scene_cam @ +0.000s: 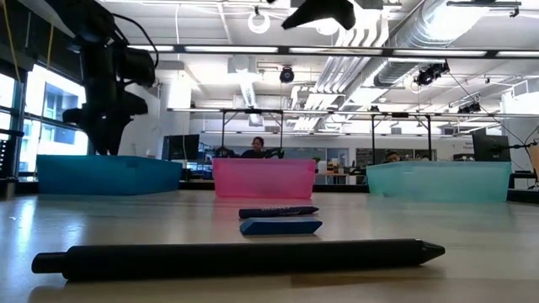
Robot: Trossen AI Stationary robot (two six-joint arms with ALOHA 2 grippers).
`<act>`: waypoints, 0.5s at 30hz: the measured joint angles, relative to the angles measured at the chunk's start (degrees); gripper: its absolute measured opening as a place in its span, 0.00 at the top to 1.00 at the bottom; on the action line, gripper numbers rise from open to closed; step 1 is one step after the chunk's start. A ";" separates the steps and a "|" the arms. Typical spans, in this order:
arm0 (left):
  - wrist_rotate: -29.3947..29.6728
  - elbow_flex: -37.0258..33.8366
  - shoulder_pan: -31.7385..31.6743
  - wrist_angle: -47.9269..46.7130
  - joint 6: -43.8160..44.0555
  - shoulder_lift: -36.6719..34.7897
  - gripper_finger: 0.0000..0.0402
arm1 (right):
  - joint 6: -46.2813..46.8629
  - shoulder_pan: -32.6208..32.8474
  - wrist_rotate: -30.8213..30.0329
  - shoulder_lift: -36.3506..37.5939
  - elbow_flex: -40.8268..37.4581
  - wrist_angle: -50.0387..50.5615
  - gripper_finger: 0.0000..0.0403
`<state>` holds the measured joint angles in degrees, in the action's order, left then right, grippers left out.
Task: Sort crayons/erasers/pens/pencils in bins
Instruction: Put the black pen into the orange bin
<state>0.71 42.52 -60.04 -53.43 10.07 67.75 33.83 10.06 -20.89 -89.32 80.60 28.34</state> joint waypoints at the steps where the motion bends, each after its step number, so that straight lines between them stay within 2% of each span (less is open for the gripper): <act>1: -0.78 0.00 -0.31 -0.02 -0.39 -0.64 0.65 | -0.35 0.16 -0.06 0.00 0.00 -0.79 0.46; 8: -5.06 0.39 -1.17 -0.04 -3.03 -6.82 0.68 | -3.11 1.23 -0.33 0.00 0.00 -4.93 0.47; 15: -6.14 8.23 1.21 0.55 -3.16 -10.85 0.71 | -5.69 1.62 -0.37 0.00 0.02 -7.23 0.53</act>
<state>-5.44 50.75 -58.83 -52.88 6.91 56.90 28.14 11.68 -21.26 -89.32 80.62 21.11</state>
